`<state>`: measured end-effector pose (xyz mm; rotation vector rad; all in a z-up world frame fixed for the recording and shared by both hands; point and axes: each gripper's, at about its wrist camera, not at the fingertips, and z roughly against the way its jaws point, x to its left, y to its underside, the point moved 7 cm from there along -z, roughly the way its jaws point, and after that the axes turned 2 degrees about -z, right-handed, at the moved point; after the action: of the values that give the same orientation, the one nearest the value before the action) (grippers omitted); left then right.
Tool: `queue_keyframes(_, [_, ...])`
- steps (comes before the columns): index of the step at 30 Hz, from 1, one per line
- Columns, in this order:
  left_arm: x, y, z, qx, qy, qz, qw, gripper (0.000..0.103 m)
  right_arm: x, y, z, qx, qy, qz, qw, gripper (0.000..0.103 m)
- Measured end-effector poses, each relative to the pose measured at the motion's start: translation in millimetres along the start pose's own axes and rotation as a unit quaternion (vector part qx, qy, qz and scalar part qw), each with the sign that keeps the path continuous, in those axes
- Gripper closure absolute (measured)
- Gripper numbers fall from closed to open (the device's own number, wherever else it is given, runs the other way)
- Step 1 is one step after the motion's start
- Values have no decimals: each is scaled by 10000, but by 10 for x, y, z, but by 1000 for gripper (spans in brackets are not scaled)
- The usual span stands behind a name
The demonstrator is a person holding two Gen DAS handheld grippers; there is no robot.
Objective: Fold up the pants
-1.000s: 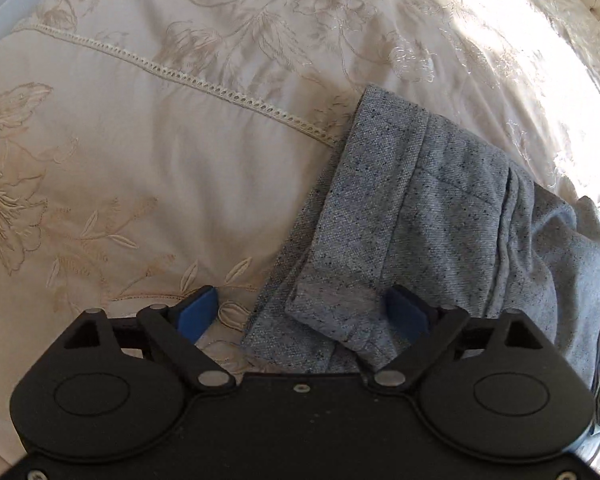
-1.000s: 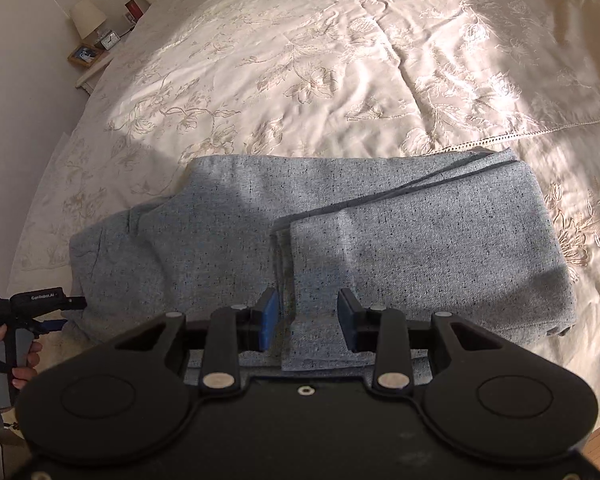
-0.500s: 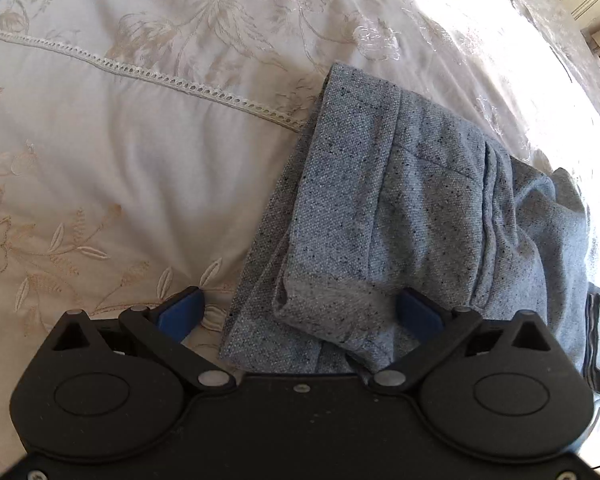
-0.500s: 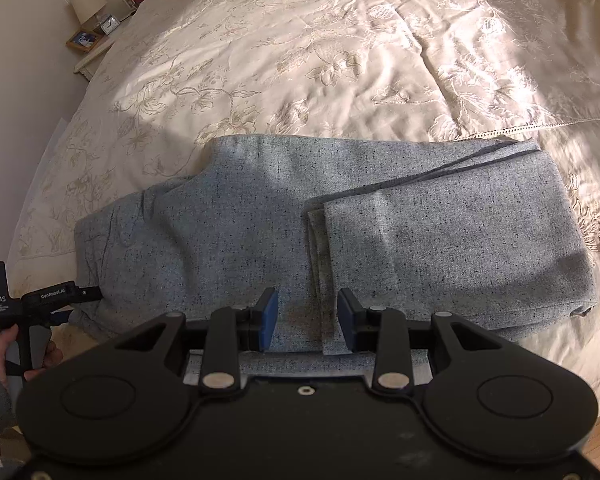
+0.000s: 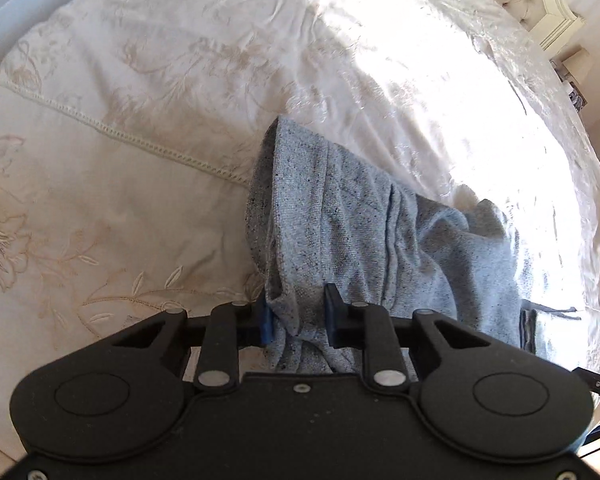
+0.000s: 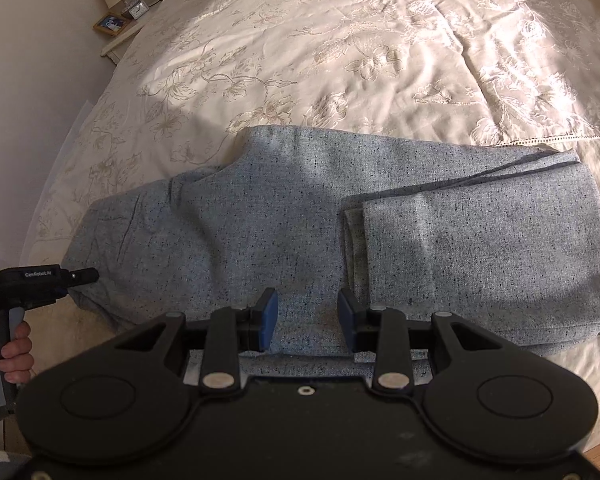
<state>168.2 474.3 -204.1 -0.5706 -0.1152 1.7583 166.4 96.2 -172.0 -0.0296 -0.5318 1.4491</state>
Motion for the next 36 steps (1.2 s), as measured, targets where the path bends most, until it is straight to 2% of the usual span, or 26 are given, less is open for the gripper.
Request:
queue_keyframes(4, [-332,-53,222,-288,6,-242,9993,73,-114,-93,-165,-1,86,189,9998,67])
queue_keyframes(8, [-780,-66,425,-555,-128,-702,9959,74,-265,-197,-467,91,124,324,9994,67])
queue_keyframes(11, [-1121,-59,524,-701,-131,-918,9932,75,-437,-151,-914,755,190,379,9962,68])
queue_keyframes(12, [-1240,-55,548,-738,-166,-985,9923,75,-479,-150,-1007,827,170,443,9954,70])
queue_keyframes(15, [-1603,-31,612,-830,-188,-1187,9893,76,-507,-246,-973,856,-133,414,9954,68])
queue_keyframes(17, [-1932,1,623,-891,-142,-1364,9865,76,-545,-330,-813,707,-538,362,9954,68])
queue_keyframes(19, [-2300,80,610,-930,-8,-1603,9827,77,-661,-391,-674,605,-746,356,9947,68])
queue_keyframes(24, [-3318,435,193,-752,526,-2261,9698,85,-1279,-495,-379,468,-1121,-104,9925,67])
queue_keyframes(27, [-3765,720,-308,-301,814,-2438,9659,86,-1707,-502,-280,488,-1160,-332,9915,67])
queue_keyframes(29, [-3955,894,-600,59,971,-2427,9652,90,-1989,-479,-264,530,-1059,-441,9920,67])
queue_keyframes(31, [-4070,1030,-719,260,873,-2414,9661,90,-2255,-456,-279,617,-976,-571,9917,67])
queue_keyframes(34, [-4100,1102,-584,144,865,-2384,9672,85,-2513,-425,-270,695,-1024,-716,9897,69])
queue_keyframes(36, [-4024,1021,-540,1,674,-2352,9696,81,-2601,-432,-239,671,-1180,-819,9873,68])
